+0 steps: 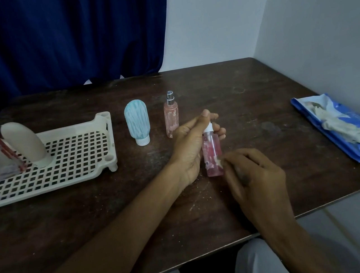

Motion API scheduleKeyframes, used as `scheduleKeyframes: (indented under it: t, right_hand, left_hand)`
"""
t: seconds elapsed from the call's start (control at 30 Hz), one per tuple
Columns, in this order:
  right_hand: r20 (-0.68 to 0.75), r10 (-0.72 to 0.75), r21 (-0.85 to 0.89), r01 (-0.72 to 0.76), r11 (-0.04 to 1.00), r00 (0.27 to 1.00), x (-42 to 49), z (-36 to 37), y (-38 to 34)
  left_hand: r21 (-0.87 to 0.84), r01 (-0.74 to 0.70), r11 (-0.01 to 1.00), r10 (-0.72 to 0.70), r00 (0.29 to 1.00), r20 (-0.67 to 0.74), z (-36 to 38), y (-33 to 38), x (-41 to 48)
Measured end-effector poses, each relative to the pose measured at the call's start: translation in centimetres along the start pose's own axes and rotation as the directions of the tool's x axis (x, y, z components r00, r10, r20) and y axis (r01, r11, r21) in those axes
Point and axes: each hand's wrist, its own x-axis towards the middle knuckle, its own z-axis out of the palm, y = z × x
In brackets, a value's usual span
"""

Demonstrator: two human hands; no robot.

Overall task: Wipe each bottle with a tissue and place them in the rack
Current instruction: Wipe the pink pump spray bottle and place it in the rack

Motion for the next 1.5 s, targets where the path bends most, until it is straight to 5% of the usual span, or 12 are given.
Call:
scheduleKeyframes:
  t: [1.1, 1.5]
  right_hand:
    - [0.050, 0.048, 0.051, -0.051, 0.997, 0.998, -1.1, 0.1, -1.5]
    - [0.012, 0.061, 0.076, -0.062, 0.995, 0.998, -0.8, 0.0, -1.3]
  left_hand:
    - [-0.072, 0.006, 0.997, -0.006, 1.000, 0.006, 0.1, 0.3, -0.2]
    - [0.081, -0.063, 0.995, 0.059, 0.997, 0.059, 0.3, 0.1, -0.7]
